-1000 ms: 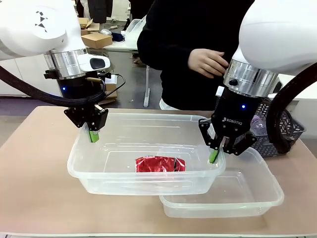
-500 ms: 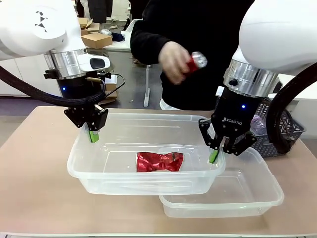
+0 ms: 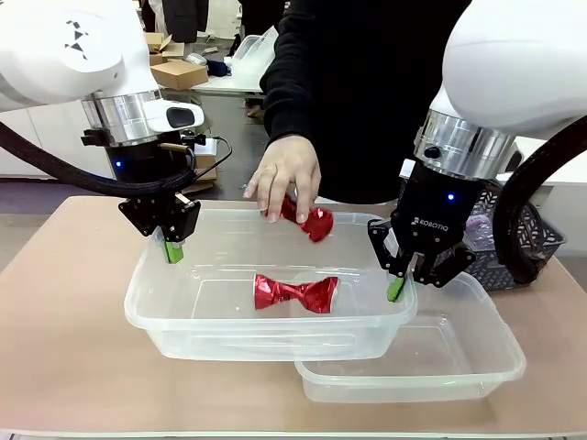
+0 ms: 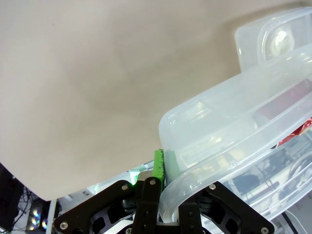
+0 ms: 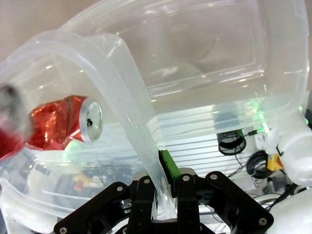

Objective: Sort the waste into each basket.
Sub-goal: Offer the picked Organizing box to the human.

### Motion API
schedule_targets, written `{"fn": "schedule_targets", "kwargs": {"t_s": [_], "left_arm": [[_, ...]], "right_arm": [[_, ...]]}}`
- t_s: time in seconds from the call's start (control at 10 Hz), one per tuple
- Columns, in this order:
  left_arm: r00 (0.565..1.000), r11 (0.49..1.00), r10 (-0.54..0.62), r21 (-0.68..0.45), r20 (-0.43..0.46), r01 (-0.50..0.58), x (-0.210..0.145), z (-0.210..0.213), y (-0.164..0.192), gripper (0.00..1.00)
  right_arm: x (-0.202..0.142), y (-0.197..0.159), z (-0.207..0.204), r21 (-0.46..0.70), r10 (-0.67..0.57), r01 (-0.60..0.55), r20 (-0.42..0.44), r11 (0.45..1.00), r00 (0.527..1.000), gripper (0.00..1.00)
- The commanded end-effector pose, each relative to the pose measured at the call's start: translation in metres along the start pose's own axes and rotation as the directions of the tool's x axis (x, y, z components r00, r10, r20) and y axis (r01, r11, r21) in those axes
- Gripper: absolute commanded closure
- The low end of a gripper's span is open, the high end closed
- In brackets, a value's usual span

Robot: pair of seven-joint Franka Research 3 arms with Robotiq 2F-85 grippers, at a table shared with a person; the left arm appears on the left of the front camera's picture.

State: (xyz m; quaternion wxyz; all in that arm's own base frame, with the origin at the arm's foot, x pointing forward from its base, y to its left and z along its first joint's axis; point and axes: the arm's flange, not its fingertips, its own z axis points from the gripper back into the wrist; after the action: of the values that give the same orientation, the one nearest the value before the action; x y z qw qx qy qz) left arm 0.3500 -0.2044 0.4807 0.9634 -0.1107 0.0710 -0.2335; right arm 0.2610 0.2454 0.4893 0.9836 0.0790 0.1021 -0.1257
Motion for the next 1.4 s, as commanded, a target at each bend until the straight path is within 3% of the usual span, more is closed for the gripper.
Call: {"fn": "schedule_targets", "kwargs": {"t_s": [0.0,1.3], "left_arm": [[1.0,1.0,-0.012,-0.01,-0.017,0.012,-0.0053,0.0045,-0.0017,0.95],[1.0,1.0,-0.012,-0.01,-0.017,0.012,-0.0053,0.0045,-0.0017,0.95]], "right_arm": [[0.0062,-0.0072,0.0001,0.02,-0.012,0.012,0.01,1.0,1.0,0.94],[0.0062,-0.0072,0.0001,0.02,-0.012,0.012,0.01,1.0,1.0,0.94]]}}
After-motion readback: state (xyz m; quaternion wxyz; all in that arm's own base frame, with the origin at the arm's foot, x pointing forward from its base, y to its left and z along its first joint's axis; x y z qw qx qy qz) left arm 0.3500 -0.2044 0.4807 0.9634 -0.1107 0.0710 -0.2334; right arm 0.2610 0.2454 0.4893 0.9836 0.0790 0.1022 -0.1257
